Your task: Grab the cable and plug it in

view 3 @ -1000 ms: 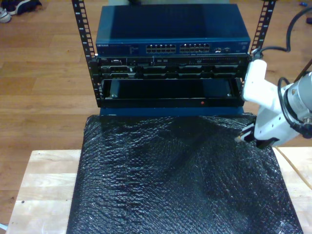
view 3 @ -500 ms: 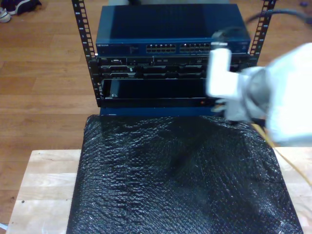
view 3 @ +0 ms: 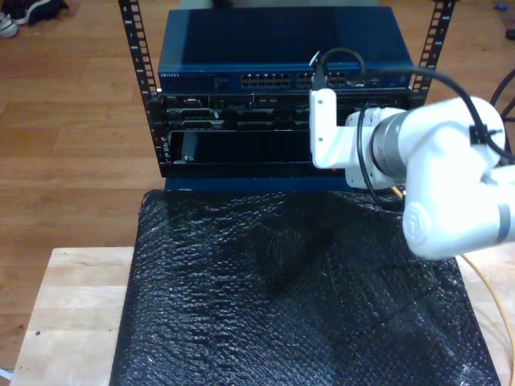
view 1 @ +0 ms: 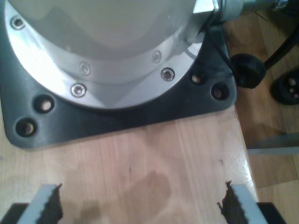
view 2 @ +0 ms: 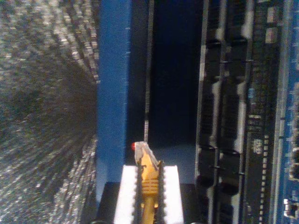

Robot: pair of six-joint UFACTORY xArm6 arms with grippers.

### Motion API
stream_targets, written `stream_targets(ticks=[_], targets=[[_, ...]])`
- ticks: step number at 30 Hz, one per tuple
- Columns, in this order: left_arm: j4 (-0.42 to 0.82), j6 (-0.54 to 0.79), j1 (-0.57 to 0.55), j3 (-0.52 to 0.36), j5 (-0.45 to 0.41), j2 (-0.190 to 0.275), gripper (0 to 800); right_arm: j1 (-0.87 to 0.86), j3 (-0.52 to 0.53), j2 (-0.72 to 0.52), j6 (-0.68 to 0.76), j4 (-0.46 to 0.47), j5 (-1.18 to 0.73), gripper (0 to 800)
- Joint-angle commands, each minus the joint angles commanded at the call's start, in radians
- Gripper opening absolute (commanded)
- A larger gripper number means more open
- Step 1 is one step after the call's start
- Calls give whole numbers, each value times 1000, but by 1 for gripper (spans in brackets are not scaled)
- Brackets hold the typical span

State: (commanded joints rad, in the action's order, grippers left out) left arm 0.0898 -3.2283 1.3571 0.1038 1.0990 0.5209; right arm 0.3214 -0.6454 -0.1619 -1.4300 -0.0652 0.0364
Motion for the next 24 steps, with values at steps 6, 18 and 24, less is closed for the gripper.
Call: stream_targets(ticks=[6, 18, 24], targets=[[0, 0, 0, 0, 0, 0, 800, -3, -28, 55, 0, 0, 58, 0], [0, 0, 0, 2, 0, 0, 800, 2, 49, 60, -2, -3, 299, 0], [0, 0, 0, 0, 0, 0, 800, 2, 44, 74, -2, -2, 321, 0]])
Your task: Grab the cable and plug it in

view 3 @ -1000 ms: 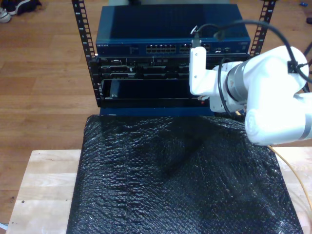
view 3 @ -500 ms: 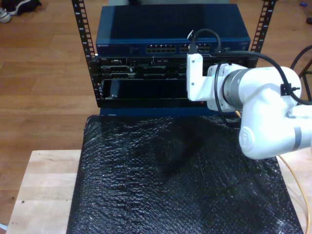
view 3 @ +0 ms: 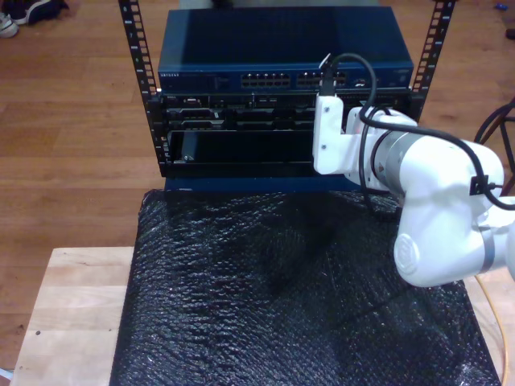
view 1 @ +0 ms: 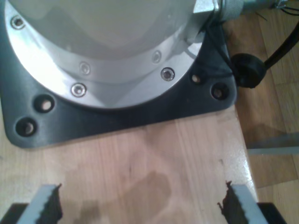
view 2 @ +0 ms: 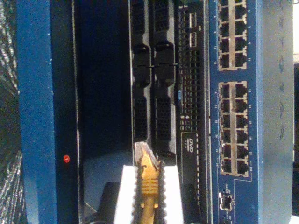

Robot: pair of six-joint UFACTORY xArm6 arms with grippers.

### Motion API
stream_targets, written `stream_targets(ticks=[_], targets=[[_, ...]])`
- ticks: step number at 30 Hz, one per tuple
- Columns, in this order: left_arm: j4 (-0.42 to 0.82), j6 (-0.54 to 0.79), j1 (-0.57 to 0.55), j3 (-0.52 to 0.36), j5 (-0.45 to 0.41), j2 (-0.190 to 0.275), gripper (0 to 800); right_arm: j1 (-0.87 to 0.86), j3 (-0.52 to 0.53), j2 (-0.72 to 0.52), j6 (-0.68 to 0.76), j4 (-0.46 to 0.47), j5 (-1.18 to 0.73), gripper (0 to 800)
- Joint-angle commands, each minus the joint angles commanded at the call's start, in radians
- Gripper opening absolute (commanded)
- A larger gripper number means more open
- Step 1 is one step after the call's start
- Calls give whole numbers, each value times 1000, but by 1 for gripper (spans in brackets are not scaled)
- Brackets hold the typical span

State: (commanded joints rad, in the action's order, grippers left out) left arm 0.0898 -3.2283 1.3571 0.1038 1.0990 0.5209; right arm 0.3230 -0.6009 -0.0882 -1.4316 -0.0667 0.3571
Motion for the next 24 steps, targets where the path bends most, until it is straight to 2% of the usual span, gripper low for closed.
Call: stream_targets(ticks=[7, 10, 24], targets=[[0, 0, 0, 0, 0, 0, 800, 5, 23, 0, -21, 3, 112, 0], [0, 0, 2, 0, 0, 0, 800, 9, 14, 2, -72, 3, 117, 0], [0, 0, 0, 0, 0, 0, 800, 31, 44, 14, -101, 28, 132, 0]])
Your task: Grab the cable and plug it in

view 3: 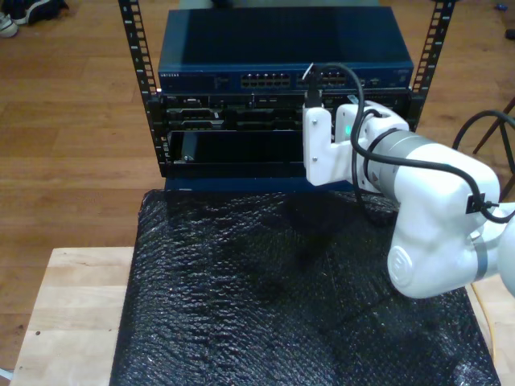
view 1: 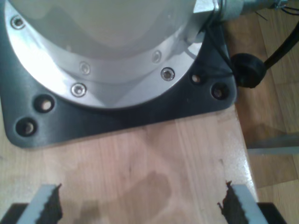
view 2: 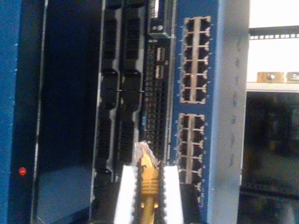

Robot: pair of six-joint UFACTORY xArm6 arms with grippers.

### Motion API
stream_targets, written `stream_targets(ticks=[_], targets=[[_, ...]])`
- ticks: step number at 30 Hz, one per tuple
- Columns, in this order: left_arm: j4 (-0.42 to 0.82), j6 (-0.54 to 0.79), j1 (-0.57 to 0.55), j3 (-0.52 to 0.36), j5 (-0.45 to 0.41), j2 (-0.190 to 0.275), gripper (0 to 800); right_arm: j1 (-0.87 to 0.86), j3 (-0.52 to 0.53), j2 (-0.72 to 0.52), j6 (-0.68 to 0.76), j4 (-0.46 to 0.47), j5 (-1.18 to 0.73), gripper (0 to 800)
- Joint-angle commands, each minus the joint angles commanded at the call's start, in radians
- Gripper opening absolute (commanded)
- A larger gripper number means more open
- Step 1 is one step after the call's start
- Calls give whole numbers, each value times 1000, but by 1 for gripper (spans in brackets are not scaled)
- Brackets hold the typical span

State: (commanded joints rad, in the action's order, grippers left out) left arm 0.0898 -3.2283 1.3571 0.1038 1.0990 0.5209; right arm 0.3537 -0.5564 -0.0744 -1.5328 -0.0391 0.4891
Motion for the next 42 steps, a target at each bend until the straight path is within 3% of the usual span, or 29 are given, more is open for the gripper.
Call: stream_targets(ticks=[5, 31, 42], targets=[[0, 0, 0, 0, 0, 0, 800, -3, 9, 11, 0, 37, 72, 0], [0, 0, 0, 0, 0, 0, 800, -44, 18, 110, 8, 25, 370, 0], [0, 0, 0, 0, 0, 0, 800, -43, -37, 203, 29, 23, 493, 0]])
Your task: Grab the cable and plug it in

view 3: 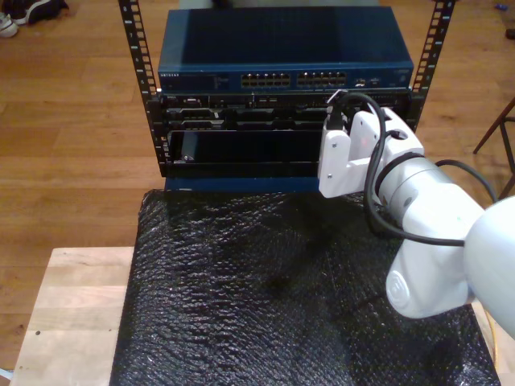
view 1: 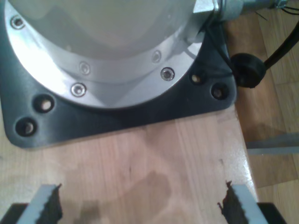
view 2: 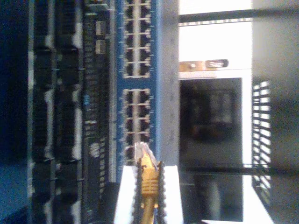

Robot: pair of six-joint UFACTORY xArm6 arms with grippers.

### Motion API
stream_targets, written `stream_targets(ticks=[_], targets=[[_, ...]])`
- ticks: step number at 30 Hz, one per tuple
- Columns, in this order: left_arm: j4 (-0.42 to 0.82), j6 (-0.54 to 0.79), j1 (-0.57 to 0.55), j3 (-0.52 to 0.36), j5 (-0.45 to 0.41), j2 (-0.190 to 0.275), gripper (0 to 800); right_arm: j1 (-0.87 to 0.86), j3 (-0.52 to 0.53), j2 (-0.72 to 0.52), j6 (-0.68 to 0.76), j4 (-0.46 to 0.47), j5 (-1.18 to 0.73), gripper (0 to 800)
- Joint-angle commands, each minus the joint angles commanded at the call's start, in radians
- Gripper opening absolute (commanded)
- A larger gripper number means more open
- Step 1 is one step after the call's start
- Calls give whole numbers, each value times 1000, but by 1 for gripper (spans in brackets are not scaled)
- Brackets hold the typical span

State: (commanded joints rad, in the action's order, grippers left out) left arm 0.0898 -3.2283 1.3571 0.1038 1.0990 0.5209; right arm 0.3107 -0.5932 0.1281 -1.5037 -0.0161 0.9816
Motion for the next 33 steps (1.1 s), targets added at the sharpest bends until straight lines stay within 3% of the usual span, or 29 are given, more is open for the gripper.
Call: stream_targets(ticks=[18, 33], targets=[[0, 0, 0, 0, 0, 0, 800, 18, -54, 114, 17, -61, 196, 0], [0, 0, 0, 0, 0, 0, 800, 110, -137, 253, -104, -305, 330, 0]])
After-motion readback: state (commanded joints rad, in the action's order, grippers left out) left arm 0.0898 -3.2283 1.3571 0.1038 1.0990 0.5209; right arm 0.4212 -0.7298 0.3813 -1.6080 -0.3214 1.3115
